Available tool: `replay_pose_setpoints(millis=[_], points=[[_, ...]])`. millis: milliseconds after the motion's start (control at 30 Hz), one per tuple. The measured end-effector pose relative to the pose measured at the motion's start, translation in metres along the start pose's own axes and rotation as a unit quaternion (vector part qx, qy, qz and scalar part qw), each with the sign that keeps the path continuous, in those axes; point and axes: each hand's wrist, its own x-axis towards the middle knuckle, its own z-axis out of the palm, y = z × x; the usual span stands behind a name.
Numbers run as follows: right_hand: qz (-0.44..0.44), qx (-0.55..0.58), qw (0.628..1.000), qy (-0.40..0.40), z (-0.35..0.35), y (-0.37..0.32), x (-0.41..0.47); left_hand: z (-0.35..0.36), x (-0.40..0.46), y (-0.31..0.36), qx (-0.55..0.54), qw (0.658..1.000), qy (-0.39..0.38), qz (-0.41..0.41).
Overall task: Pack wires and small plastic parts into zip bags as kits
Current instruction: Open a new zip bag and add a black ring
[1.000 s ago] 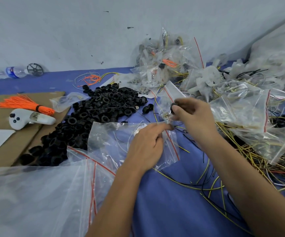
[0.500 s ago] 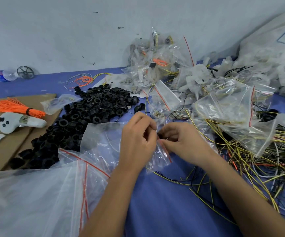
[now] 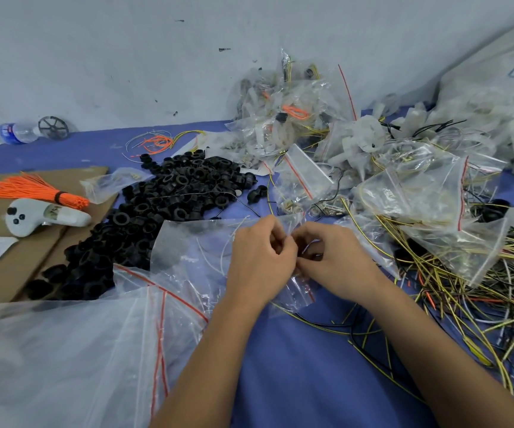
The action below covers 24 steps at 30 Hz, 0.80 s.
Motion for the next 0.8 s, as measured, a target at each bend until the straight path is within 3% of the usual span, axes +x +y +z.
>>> replay_pose_setpoints(millis=[200, 433, 567, 633, 733, 800], points=[[-0.018, -0.038, 0.999, -0.024, -0.001, -0.013, -0.003, -0.005, -0.005, 0.017, -0.033, 0.992, 0.058, 0.107], [0.004, 0.259, 0.963, -0.069, 0.003, -0.02, -0.011, 0.004, -0.022, 0.039, -0.03, 0.967, 0.09, 0.238], [0.026, 0.382, 0.91, -0.159, 0.006, -0.018, -0.012, 0.004, -0.022, 0.037, -0.028, 0.964, 0.106, 0.243], [0.031, 0.418, 0.896, -0.147, 0.008, -0.019, -0.009, 0.004, -0.021, 0.035, -0.032, 0.966, 0.116, 0.227], [-0.005, 0.313, 0.949, -0.043, 0.008, -0.024, -0.008, 0.005, -0.019, 0.032, -0.03, 0.971, 0.127, 0.198], [-0.022, 0.216, 0.976, -0.019, 0.006, -0.026, -0.008, 0.005, -0.019, 0.031, -0.023, 0.974, 0.132, 0.184]])
